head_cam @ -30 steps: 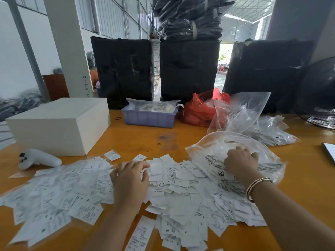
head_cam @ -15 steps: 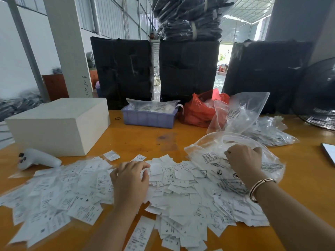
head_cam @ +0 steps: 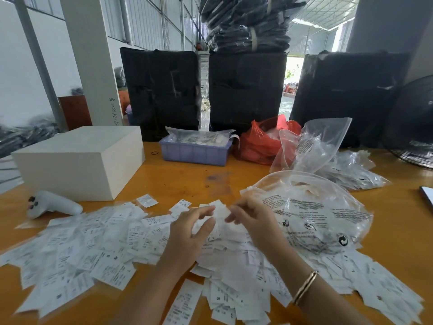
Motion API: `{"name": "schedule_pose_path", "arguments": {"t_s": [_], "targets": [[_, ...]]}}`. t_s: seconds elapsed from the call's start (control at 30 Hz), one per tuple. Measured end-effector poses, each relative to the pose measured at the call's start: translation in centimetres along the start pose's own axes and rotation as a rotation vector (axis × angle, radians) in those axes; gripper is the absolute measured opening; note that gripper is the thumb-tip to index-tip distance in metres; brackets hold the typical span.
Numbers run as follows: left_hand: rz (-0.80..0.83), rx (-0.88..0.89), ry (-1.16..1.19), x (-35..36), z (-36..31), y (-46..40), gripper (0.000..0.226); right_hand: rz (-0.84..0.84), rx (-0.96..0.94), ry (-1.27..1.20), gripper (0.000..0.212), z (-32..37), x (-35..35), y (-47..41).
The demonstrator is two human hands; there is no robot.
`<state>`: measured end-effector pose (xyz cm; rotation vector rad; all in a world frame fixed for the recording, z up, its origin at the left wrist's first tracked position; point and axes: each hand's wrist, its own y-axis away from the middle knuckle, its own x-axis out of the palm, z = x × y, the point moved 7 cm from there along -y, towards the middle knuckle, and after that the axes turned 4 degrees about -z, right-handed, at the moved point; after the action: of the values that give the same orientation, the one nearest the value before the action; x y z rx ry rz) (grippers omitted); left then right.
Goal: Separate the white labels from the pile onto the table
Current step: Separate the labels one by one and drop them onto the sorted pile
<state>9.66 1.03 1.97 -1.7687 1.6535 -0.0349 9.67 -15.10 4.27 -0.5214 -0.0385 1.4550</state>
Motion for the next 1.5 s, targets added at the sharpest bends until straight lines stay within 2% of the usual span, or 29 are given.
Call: {"name": "schedule_pose_path", "arguments": {"t_s": [0.1,0.23,0.27,0.33,0.43,0.5,0.57,0.63,0.7,0.77,0.87,0.93,1.23,1.33,1.5], "targets": [[0.064,-0.069,0.113,0.5,0.3,0.1,0.021,0.015,0.025,-0.118,0.009,-0.3,1.0,0.4],[-0.017,-0.151,0.178,0.3,0.9,0.0,0.005,-0.014,0.027,-0.067,0.01,-1.1,0.8,0.6],[-0.052,-0.186,0.206,0.1,1.2,0.0,0.006,-0.046,0.028,0.008,0.013,-1.4,0.3,0.6],[-0.12,-0.248,0.277,-0.3,1.6,0.1,0.007,-0.074,-0.036,0.349,0.021,-1.7,-0.5,0.6],[-0.162,-0.299,0.385,-0.5,1.8,0.2,0.004,0.059,-0.149,0.844,0.036,-2.4,0.4,0.9],[-0.163,-0.303,0.417,-0.5,1.6,0.2,0.002,0.094,-0.148,0.981,0.035,-2.8,1.0,1.1],[-0.173,-0.296,0.432,-0.7,1.5,0.3,0.002,0.054,-0.153,1.001,0.032,-2.6,0.9,1.1],[-0.197,-0.29,0.411,-1.0,1.4,0.4,0.005,-0.008,-0.178,0.947,0.031,-2.2,0.5,1.1],[-0.217,-0.286,0.378,-1.3,1.4,0.3,0.006,-0.103,-0.169,0.78,0.026,-1.8,-0.2,1.2],[-0.225,-0.274,0.341,-1.5,1.5,0.2,0.007,-0.187,-0.077,0.47,0.014,-1.8,-0.8,1.4],[-0.208,-0.237,0.287,-1.3,1.5,0.1,0.008,-0.192,0.104,-0.054,0.01,-2.6,-0.8,1.6],[-0.185,-0.195,0.256,-1.1,1.3,0.1,0.007,-0.16,0.146,-0.236,0.004,-2.7,-0.6,1.8],[-0.057,-0.058,0.136,-0.2,0.1,0.2,0.01,-0.189,0.034,-0.405,0.025,-1.8,-1.1,1.9],[-0.051,-0.023,0.106,-0.1,-0.2,0.3,0.015,-0.21,0.006,-0.434,0.025,-1.4,-0.9,2.1],[-0.054,0.023,0.071,-0.1,-0.5,0.3,0.021,-0.277,0.112,-0.712,0.025,-2.4,-0.9,1.9]]}}
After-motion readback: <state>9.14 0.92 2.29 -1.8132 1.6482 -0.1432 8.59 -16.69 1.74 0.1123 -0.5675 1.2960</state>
